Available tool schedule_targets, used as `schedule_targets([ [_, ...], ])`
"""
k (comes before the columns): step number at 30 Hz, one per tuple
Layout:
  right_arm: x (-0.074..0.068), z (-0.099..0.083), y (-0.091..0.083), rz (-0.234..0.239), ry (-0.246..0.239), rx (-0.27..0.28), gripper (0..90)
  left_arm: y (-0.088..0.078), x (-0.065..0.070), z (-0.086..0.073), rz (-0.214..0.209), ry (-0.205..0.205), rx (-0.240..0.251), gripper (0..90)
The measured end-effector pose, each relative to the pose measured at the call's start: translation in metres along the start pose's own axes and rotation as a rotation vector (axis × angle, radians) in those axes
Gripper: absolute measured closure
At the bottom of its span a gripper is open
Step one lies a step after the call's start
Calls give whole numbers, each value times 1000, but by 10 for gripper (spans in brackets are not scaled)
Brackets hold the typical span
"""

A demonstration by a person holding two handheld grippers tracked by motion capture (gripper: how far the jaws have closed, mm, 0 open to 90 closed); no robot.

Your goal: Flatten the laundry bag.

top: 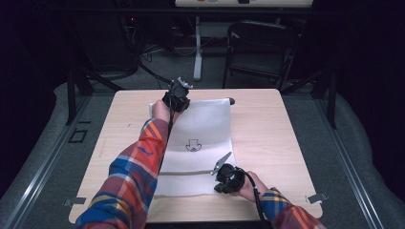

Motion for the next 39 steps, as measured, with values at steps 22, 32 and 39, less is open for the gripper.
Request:
schedule_targets([
  [22, 12, 0, -15, -80, 67, 33, 197, -18, 9, -19, -175, 12, -25, 180],
  [32, 29, -14, -32, -147, 179, 110, 59, -22, 29, -54, -248, 21, -32, 143],
  [39, 38, -21, -37, -188, 195, 111, 8, -23, 51, -76, -285, 41, -23, 142],
])
Point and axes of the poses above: each handheld gripper's, and its own axes: y roughly forward along the jaws, z roughly out of its top, x roughly to its right, the point moved 1 cm from there along y, roughly forward along the jaws, and after that the axes turned 5 degrees about -z, right-handed, at the moved point
